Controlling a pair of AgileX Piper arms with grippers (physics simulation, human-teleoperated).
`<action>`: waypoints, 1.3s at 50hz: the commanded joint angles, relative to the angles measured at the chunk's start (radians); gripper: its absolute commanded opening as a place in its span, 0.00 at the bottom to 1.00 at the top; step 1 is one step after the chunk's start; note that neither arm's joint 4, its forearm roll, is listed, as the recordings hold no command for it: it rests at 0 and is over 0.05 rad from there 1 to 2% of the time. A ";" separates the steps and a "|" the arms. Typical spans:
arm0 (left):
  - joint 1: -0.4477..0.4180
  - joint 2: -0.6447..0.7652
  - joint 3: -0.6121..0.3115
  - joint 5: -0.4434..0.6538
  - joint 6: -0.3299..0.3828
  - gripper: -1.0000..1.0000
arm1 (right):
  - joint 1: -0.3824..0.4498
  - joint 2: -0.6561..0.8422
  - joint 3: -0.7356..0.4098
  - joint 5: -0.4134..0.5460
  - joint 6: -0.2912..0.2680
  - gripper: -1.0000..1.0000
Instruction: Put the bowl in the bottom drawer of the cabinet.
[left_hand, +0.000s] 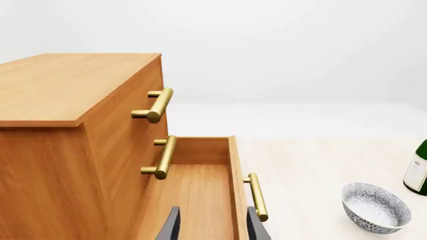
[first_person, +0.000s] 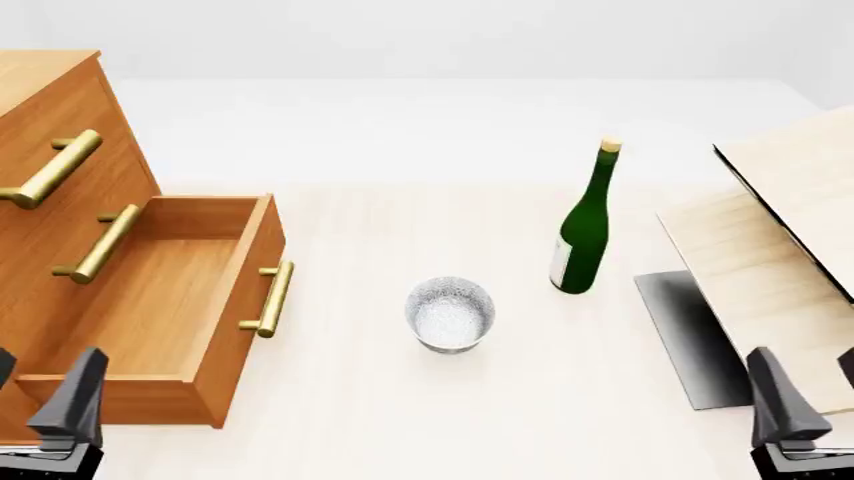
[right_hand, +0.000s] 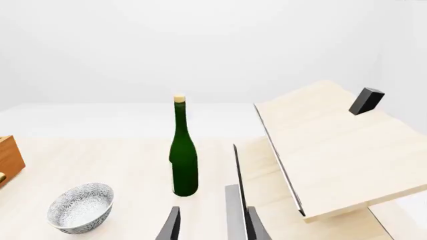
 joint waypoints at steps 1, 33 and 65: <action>-0.001 0.007 -0.002 -0.002 0.003 1.00 | 0.001 0.004 -0.003 -0.002 -0.005 1.00; -0.274 0.067 -0.044 -0.064 0.075 1.00 | 0.002 0.004 -0.004 -0.001 -0.006 1.00; -0.556 0.546 -0.379 -0.212 0.050 1.00 | 0.002 -0.002 -0.005 0.006 -0.006 1.00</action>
